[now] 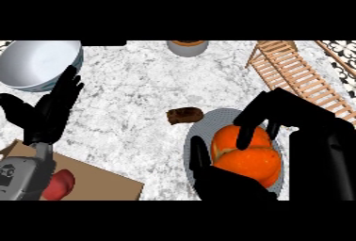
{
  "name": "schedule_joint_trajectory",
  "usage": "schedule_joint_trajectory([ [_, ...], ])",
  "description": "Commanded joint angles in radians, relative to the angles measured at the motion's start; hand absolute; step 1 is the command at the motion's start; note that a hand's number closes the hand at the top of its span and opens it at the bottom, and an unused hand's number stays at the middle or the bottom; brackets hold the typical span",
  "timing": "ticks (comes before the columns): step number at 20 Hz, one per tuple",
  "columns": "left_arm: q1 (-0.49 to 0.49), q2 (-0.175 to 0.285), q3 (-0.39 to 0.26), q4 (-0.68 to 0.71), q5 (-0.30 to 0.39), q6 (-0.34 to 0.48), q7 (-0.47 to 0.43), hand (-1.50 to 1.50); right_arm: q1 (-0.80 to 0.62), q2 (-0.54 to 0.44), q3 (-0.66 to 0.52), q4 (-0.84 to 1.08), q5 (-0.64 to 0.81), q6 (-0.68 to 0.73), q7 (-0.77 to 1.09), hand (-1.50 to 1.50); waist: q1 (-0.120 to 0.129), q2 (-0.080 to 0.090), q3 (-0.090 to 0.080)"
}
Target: Pick the squash from the placemat and place it in the tiered shelf
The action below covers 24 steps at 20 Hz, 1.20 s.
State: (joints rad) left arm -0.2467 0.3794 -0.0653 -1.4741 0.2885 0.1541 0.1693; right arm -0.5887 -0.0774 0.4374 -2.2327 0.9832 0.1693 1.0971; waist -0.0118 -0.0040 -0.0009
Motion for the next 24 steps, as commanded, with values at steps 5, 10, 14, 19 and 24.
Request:
schedule_joint_trajectory([
  [5,-0.006,-0.004,0.02,-0.003,0.002,-0.016,0.008,0.0,0.021,-0.097,-0.302,-0.021,-0.112,0.149,0.061,1.5,0.004,0.002,0.0],
  [10,-0.008,-0.034,0.018,0.031,-0.025,-0.014,-0.024,0.0,0.041,-0.206,-0.606,0.009,-0.346,0.162,-0.104,1.5,0.002,0.005,0.001],
  [14,0.03,-0.007,0.041,-0.027,-0.009,-0.052,0.009,0.0,0.102,-0.255,-0.746,0.053,-0.417,0.141,-0.191,1.5,0.008,0.003,0.001],
  [19,-0.014,-0.06,0.05,0.066,-0.04,-0.067,-0.048,0.0,0.187,-0.321,-0.863,0.114,-0.506,0.147,-0.345,1.5,0.006,0.004,0.001],
  [24,-0.012,-0.047,0.062,-0.02,-0.061,-0.068,0.039,0.0,0.228,-0.345,-0.912,0.256,-0.527,0.103,-0.49,1.5,0.011,0.004,0.001],
])
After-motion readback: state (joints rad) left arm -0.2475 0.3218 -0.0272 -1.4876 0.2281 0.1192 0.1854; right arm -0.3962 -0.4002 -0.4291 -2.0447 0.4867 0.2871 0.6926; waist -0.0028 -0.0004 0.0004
